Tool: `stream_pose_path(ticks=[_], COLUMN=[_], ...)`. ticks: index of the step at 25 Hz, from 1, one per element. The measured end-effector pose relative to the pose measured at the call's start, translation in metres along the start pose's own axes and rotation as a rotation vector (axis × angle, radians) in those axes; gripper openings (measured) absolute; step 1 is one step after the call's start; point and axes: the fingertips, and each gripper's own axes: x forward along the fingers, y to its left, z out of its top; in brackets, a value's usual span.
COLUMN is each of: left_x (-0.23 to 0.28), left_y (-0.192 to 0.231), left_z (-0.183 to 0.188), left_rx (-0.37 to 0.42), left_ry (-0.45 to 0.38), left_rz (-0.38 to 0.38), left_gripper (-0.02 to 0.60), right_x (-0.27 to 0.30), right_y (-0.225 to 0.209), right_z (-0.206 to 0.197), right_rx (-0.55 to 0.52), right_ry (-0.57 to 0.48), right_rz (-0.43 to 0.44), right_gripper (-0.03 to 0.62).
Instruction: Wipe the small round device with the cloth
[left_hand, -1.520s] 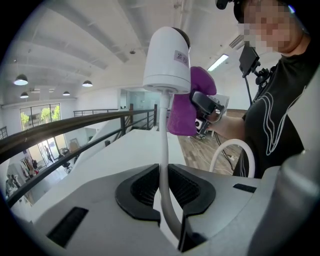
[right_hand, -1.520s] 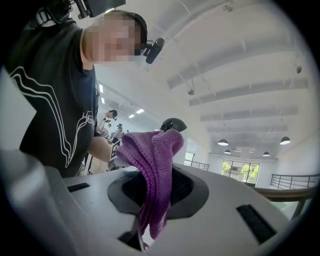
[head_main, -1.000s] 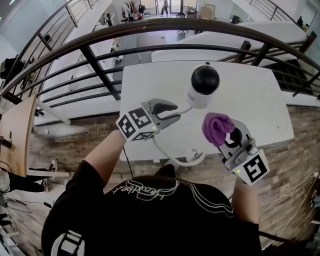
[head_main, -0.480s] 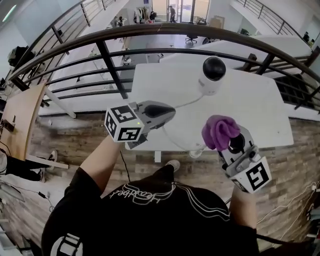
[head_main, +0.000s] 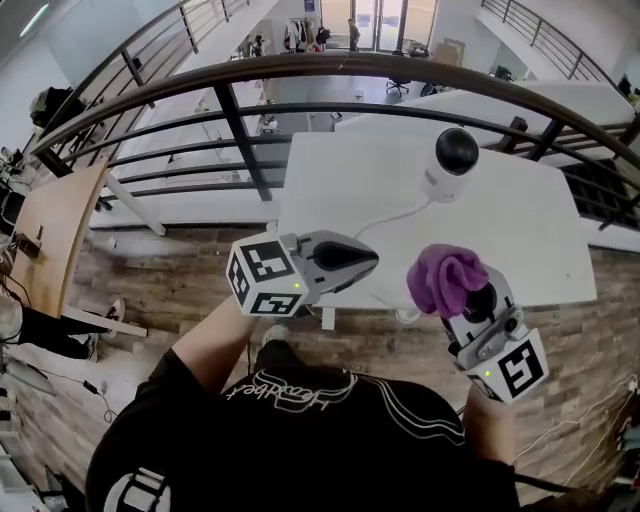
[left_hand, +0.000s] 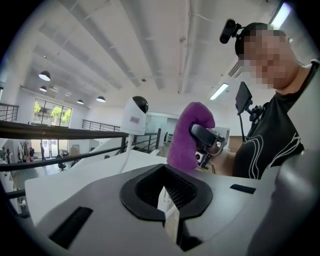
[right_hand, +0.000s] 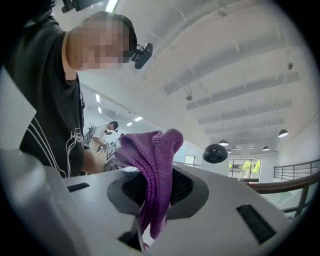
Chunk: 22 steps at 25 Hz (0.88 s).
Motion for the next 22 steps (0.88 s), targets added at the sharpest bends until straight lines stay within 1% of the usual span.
stream_pose_path(ticks=[4, 7, 10, 13, 17, 20, 22], left_x=[-0.012, -0.033, -0.054, -0.062, -0.069, -0.056, -0.045], left_y=[0.029, 0.064, 0.110, 0.140, 0.152, 0.150, 0.149], left_z=[-0.006, -0.013, 0.000, 0.014, 0.015, 0.010, 0.010], left_rx=[0.010, 0.019, 0.031, 0.058, 0.095, 0.090, 0.081], left_ry=[-0.009, 0.007, 0.014, 0.023, 0.031, 0.036, 0.038], left_rz=[-0.050, -0.108, -0.168, -0.262, -0.391, -0.471, -0.502], left_gripper=[0.008, 0.008, 0.009, 0.009, 0.009, 0.009, 0.009], right_x=[0.031, 0.069, 0.120, 0.156, 0.173, 0.165, 0.154], right_y=[-0.007, -0.010, -0.024, -0.035, -0.032, -0.027, -0.027], right_z=[-0.013, -0.017, -0.010, -0.002, -0.008, -0.014, -0.016], right_rx=[-0.008, -0.027, -0.052, -0.065, -0.089, -0.089, -0.098], right_ry=[0.031, 0.066, 0.092, 0.140, 0.218, 0.273, 0.311], right_rz=[-0.058, -0.131, -0.201, -0.306, -0.476, -0.582, -0.635], right_gripper=[0.058, 0.058, 0.058, 0.058, 0.058, 0.058, 0.058])
